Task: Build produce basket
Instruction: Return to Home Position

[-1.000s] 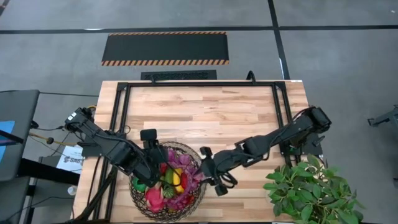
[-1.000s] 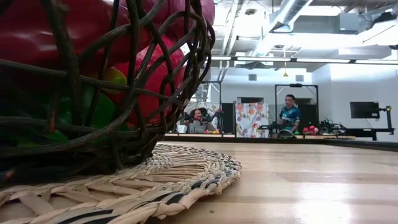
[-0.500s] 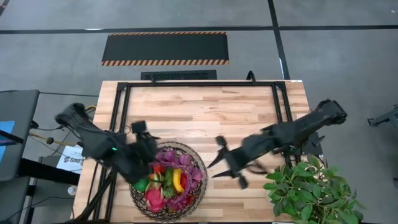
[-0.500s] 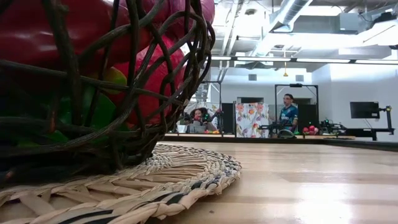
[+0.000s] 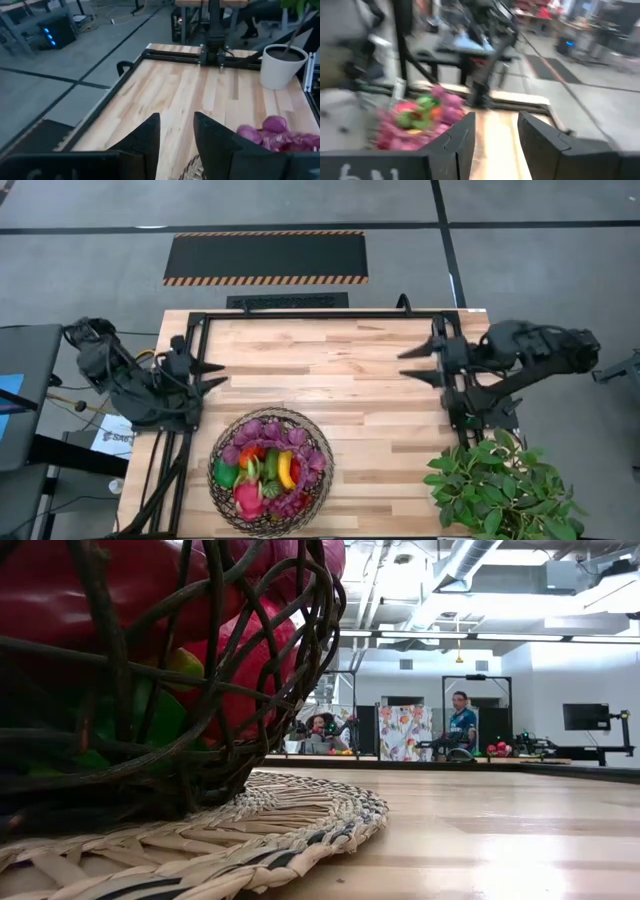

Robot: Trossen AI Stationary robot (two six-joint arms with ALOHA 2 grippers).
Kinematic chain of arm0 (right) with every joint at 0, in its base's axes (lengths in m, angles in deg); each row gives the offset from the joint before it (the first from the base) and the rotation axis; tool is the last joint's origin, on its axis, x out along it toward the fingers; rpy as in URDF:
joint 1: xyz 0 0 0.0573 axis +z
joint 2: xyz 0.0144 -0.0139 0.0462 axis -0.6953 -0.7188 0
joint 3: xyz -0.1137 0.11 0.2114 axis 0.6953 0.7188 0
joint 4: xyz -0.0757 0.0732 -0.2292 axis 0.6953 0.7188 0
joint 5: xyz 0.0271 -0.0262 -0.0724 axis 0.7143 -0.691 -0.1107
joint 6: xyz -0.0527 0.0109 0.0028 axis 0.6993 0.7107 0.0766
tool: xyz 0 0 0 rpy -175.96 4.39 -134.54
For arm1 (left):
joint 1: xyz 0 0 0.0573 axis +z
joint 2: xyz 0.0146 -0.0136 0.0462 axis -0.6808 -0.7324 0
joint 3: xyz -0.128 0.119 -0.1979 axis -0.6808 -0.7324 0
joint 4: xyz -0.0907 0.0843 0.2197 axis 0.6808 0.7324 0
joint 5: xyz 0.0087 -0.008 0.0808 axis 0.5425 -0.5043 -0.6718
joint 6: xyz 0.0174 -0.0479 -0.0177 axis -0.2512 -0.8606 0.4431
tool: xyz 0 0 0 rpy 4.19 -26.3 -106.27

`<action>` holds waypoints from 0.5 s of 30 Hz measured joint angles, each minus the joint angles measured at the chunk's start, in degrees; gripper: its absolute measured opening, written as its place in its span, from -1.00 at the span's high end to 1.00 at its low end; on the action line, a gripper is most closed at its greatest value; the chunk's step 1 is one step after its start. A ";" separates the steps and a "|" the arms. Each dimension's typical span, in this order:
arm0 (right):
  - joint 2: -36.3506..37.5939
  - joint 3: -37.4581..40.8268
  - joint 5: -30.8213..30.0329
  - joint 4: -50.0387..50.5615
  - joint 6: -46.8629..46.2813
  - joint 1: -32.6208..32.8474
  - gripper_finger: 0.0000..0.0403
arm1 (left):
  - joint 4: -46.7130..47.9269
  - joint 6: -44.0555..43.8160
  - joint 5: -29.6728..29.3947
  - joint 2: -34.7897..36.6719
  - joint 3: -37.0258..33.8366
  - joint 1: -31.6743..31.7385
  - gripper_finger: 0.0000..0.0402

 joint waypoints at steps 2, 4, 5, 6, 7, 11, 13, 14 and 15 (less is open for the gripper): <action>4.39 5.43 4.04 -2.82 -1.44 -2.38 0.14 | -6.17 0.81 0.22 5.05 -8.23 0.00 0.49; 8.51 11.35 5.60 -7.02 -2.79 -5.00 0.14 | -11.90 1.50 1.31 10.72 -16.37 0.00 0.51; 10.59 14.55 5.81 -9.22 -3.52 -6.11 0.14 | -14.60 1.47 1.73 13.42 -20.19 0.07 0.52; 12.53 17.74 6.08 -10.66 -4.39 -7.25 0.15 | -16.84 1.53 2.00 16.21 -23.65 0.24 0.53; 14.33 20.91 6.39 -11.90 -5.18 -8.23 0.15 | -18.62 1.50 2.09 18.73 -26.84 0.40 0.54; 20.57 32.68 7.67 -17.88 -10.05 -12.14 0.16 | -24.32 0.35 1.86 29.59 -37.77 0.79 0.56; 23.60 38.01 7.59 -20.64 -12.31 -14.15 0.16 | -26.73 0.34 1.97 35.32 -42.25 0.79 0.58; 25.13 40.65 7.68 -21.81 -13.20 -15.04 0.15 | -27.76 0.55 2.00 38.05 -44.31 0.79 0.58; 26.59 43.11 8.37 -23.12 -13.80 -15.95 0.15 | -28.30 1.02 2.31 40.59 -46.23 0.80 0.59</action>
